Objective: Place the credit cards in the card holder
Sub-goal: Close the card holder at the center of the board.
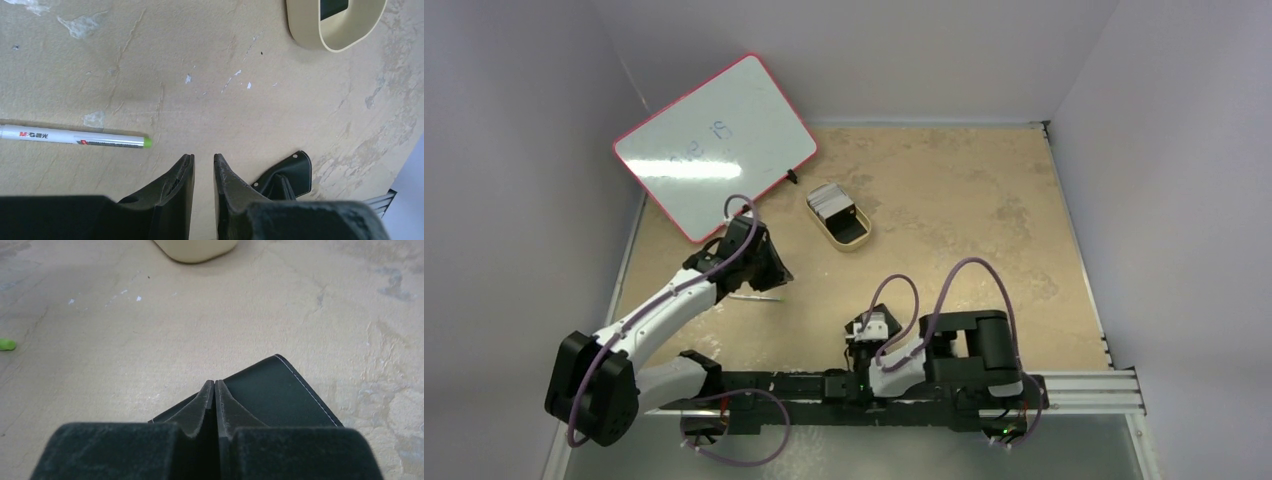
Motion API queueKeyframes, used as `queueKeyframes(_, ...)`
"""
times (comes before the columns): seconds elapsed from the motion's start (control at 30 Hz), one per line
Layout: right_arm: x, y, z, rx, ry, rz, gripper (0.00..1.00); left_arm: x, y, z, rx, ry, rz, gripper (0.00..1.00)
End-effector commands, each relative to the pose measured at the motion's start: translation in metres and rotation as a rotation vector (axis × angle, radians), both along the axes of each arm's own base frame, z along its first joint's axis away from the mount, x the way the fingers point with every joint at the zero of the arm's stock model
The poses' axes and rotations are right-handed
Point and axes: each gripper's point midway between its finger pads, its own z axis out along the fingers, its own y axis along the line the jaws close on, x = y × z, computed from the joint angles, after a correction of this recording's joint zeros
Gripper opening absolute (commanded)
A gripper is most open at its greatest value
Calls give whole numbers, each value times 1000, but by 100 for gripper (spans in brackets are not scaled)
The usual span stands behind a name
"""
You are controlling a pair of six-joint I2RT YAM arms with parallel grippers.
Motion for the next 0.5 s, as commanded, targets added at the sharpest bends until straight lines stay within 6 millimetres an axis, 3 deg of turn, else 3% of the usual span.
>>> queueKeyframes(0.0, -120, -36, -120, -38, 1016, -119, 9, 15, 6, 31, 18, -71, 43, 20)
queueKeyframes(0.13, -77, -26, -37, 36, 886, -114, 14, 21, 4, 49, 24, -78, 35, 20)
queueKeyframes(0.23, -49, -21, 30, 82, 792, -92, 19, 25, 2, 76, 5, -130, 32, 20)
queueKeyframes(0.33, -36, -21, 98, 145, 735, -61, 29, 26, 0, 109, -12, -183, 6, 21)
queueKeyframes(0.47, -35, -29, 164, 237, 713, 12, 41, 23, -7, 162, -79, -304, -58, 30)
